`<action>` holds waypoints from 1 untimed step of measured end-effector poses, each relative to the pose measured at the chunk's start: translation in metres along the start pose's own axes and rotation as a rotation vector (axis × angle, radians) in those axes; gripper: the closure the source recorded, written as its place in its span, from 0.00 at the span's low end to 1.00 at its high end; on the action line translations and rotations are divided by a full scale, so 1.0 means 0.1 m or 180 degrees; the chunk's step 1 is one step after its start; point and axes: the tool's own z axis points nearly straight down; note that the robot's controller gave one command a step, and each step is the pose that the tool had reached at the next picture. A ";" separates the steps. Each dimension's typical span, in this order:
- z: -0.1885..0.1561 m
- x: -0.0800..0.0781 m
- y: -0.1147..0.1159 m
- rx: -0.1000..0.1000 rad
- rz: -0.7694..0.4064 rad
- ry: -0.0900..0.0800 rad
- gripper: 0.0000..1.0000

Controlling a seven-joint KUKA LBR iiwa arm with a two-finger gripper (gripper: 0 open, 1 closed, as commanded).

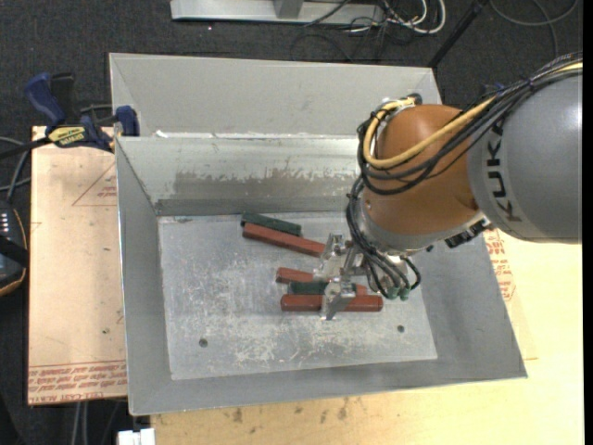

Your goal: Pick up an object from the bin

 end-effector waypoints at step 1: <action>-0.96 0.16 -0.31 0.0002 -0.1078 -0.0010 1.00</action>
Offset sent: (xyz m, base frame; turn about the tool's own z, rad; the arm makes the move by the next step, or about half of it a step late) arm 0.0000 0.0000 0.0000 0.0000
